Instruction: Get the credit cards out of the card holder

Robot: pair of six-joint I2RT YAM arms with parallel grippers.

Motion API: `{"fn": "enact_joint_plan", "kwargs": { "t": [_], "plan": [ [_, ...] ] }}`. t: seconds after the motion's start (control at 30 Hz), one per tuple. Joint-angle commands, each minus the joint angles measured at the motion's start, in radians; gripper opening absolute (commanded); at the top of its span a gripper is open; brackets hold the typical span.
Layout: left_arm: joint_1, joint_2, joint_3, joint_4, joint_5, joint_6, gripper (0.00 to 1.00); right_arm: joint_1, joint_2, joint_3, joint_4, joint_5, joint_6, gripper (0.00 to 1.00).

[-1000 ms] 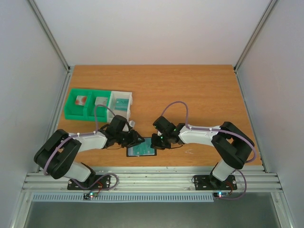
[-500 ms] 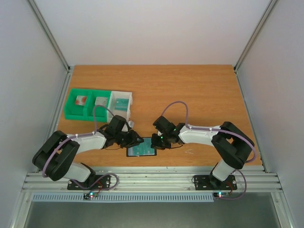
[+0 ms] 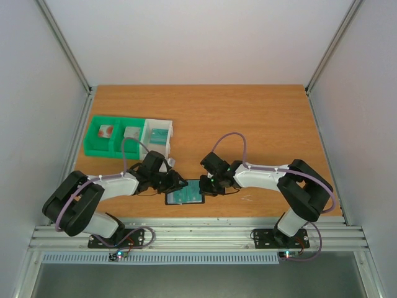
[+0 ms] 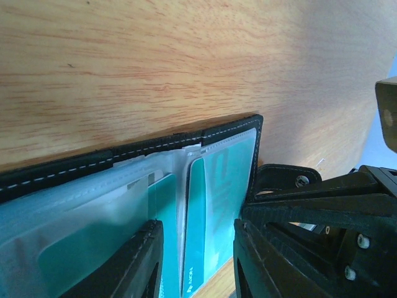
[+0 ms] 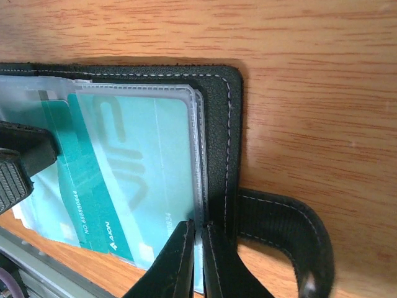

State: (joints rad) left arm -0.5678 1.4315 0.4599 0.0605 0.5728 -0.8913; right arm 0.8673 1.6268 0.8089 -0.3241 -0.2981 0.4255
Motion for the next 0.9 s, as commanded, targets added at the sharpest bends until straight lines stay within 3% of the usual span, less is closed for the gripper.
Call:
{"fn": "enact_joint_plan", "kwargs": {
  "t": [0.0, 0.43, 0.6, 0.77, 0.87],
  "plan": [
    [-0.001, 0.031, -0.043, 0.031, -0.016, -0.015, 0.31, -0.003, 0.033, -0.020, 0.032, -0.017, 0.004, 0.06],
    [-0.017, 0.076, -0.053, 0.120, -0.003, -0.055, 0.28, -0.004, 0.031, -0.047, 0.048, -0.031, 0.025, 0.03],
    [-0.020, 0.110, -0.060, 0.174, 0.009, -0.059, 0.19, -0.004, 0.030, -0.053, 0.056, -0.033, 0.031, 0.02],
    [-0.019, 0.094, -0.072, 0.189, 0.010, -0.065, 0.01, -0.004, 0.024, -0.061, 0.052, -0.022, 0.036, 0.02],
    [-0.019, 0.065, -0.065, 0.161, 0.011, -0.050, 0.00, -0.005, 0.021, -0.061, 0.045, -0.012, 0.039, 0.02]
  ]
}}
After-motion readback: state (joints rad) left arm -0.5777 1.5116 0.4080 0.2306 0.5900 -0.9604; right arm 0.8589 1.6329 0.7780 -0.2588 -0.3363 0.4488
